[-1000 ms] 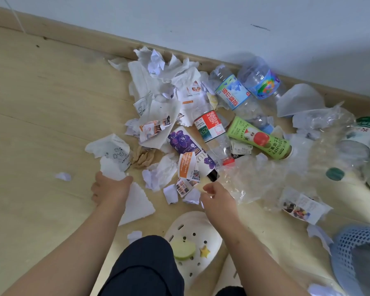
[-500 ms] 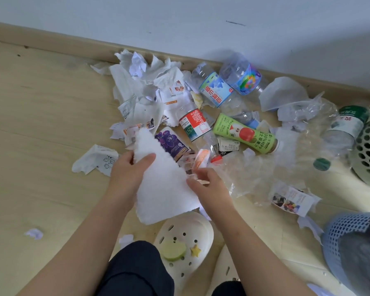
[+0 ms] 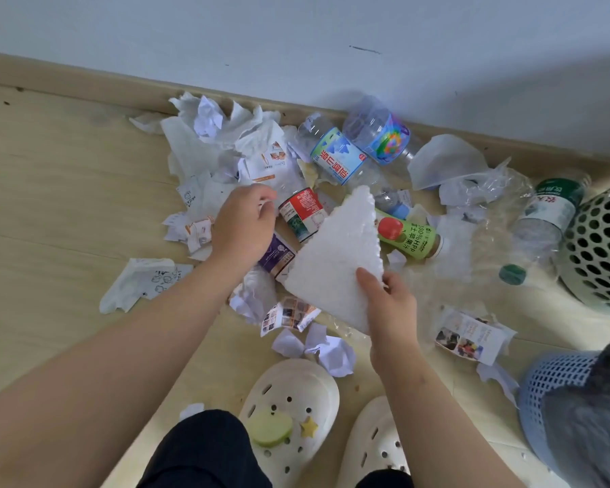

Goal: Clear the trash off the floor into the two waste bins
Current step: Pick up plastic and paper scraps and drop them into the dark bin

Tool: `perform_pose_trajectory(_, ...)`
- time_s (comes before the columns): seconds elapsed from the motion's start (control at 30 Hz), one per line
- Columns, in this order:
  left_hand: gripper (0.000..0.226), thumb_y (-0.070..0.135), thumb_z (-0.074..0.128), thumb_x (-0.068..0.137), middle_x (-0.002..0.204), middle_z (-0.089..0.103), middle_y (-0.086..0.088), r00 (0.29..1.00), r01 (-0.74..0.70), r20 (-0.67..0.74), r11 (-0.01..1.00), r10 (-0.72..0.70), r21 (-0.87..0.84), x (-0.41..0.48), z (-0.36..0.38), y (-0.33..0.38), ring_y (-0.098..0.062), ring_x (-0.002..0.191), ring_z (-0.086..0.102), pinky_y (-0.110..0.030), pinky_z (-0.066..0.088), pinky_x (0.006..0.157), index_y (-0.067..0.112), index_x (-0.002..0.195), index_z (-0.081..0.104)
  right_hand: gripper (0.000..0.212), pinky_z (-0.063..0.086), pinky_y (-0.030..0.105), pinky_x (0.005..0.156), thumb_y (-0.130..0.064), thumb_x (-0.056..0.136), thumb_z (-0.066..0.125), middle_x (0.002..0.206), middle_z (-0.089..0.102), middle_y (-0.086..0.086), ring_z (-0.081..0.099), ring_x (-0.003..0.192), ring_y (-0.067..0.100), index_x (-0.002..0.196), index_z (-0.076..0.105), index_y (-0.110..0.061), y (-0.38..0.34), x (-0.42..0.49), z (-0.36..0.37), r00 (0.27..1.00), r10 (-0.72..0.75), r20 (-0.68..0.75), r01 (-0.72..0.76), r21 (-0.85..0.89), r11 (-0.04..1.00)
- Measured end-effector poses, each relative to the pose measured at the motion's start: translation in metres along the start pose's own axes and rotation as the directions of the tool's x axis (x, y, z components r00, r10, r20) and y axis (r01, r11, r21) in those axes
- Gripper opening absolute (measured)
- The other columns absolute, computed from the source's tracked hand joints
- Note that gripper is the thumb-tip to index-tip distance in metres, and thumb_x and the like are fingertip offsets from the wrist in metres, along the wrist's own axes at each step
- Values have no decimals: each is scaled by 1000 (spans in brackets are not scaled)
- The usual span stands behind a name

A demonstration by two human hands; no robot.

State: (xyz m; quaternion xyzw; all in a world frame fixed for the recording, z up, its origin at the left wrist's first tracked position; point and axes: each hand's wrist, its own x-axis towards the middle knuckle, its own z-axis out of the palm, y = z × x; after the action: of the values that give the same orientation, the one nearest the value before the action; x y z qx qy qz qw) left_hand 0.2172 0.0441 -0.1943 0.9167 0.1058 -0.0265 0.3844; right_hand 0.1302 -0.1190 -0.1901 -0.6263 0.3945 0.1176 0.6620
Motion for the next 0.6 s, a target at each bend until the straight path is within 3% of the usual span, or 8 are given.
perform_pose_trajectory(0.1, 32, 7, 40, 95, 135, 47, -6, 965, -208, 205, 955, 165, 213, 20, 13, -2, -22, 122, 46, -25, 35, 87, 12, 124, 53, 5, 40, 21, 54, -20, 92, 56, 76, 55, -6, 52, 65, 7, 94, 53, -17, 1, 3, -3, 999, 30, -37, -29, 19, 999)
perform_pose_trajectory(0.2, 37, 5, 40, 94, 140, 37, -8, 934, -192, 348, 938, 83, 290, 33, 21, -13, -26, 123, 43, -32, 38, 91, 13, 129, 46, 7, 40, 20, 54, -19, 92, 56, 76, 55, -6, 52, 65, 7, 97, 53, -15, 2, 7, -2, 998, 56, -36, -55, 21, 998)
perform_pose_trajectory(0.3, 35, 5, 41, 93, 135, 38, -13, 956, -42, 288, 943, -58, 331, 38, 22, -29, -29, 116, 46, -33, 39, 89, 10, 127, 45, 14, 42, 20, 55, -19, 92, 56, 76, 58, -4, 54, 64, 8, 102, 56, -10, 3, 12, 2, 997, 76, -18, -76, -3, 997)
perform_pose_trajectory(0.43, 32, 7, 45, 91, 130, 40, -14, 963, 11, 245, 932, -107, 362, 40, 25, -45, -29, 118, 42, -35, 39, 93, 8, 122, 50, 20, 43, 23, 55, -21, 92, 56, 80, 60, -2, 56, 67, 11, 108, 58, -9, 3, 20, 6, 995, 104, -6, -104, -23, 994)
perform_pose_trajectory(0.53, 41, 9, 49, 88, 133, 36, -14, 972, 206, 48, 937, -229, 283, 45, 26, -44, -30, 120, 41, -39, 39, 95, 9, 129, 44, 20, 43, 24, 56, -21, 92, 56, 81, 60, -2, 56, 68, 11, 108, 58, -11, 1, 24, 7, 994, 113, -3, -114, -37, 993)
perform_pose_trajectory(0.6, 49, 11, 51, 87, 137, 34, -15, 947, 317, -11, 931, -320, 181, 51, 28, -40, -30, 120, 40, -33, 37, 88, 9, 134, 37, 17, 44, 24, 57, -22, 92, 56, 81, 60, -3, 56, 69, 11, 106, 58, -12, -1, 27, 5, 993, 118, -3, -118, -46, 992)
